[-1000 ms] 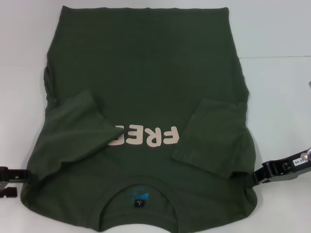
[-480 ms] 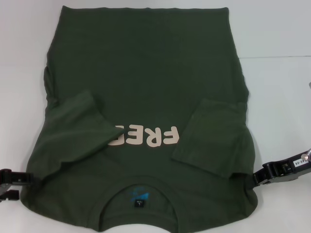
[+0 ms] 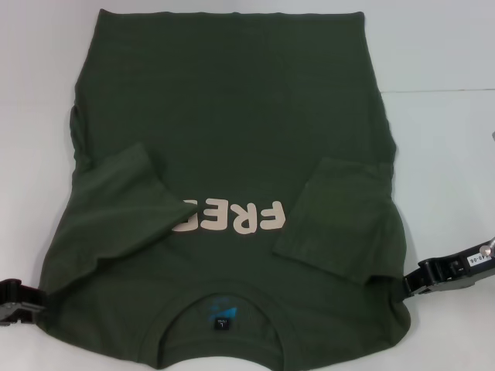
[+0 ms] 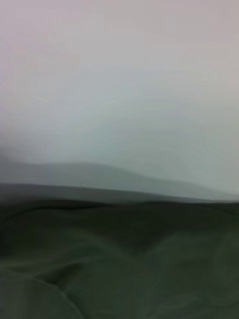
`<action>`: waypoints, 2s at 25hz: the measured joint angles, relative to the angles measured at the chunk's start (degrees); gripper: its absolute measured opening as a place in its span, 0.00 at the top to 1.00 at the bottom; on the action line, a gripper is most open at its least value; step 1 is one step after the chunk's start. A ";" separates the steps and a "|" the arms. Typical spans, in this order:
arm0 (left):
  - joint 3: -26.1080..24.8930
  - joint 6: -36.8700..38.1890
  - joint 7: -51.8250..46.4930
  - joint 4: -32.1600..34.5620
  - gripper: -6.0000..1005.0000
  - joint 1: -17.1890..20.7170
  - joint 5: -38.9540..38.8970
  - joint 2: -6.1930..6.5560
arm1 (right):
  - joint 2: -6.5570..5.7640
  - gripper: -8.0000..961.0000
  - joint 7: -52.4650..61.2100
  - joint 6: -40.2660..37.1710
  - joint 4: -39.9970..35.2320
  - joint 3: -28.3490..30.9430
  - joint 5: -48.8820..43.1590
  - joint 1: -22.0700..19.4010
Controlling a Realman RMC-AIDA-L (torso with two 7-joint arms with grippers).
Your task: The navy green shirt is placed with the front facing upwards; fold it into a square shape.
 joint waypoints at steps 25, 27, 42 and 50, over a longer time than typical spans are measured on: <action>-3.03 -1.66 17.73 -4.93 0.91 1.27 -6.58 -0.23 | 0.70 0.97 -10.90 0.07 1.07 2.40 7.92 -5.54; -5.66 -1.63 23.57 -7.37 0.91 1.57 -8.00 -0.24 | 0.75 0.97 -14.83 -0.01 2.15 3.84 9.98 -6.92; -15.38 0.57 58.26 -15.32 0.93 6.26 -15.22 -0.62 | 2.41 0.97 -47.13 -2.27 10.48 18.30 17.97 -16.11; -18.21 2.80 64.62 -15.94 0.94 6.30 -15.35 -0.36 | 2.55 0.97 -52.47 -3.58 12.26 21.86 18.02 -17.29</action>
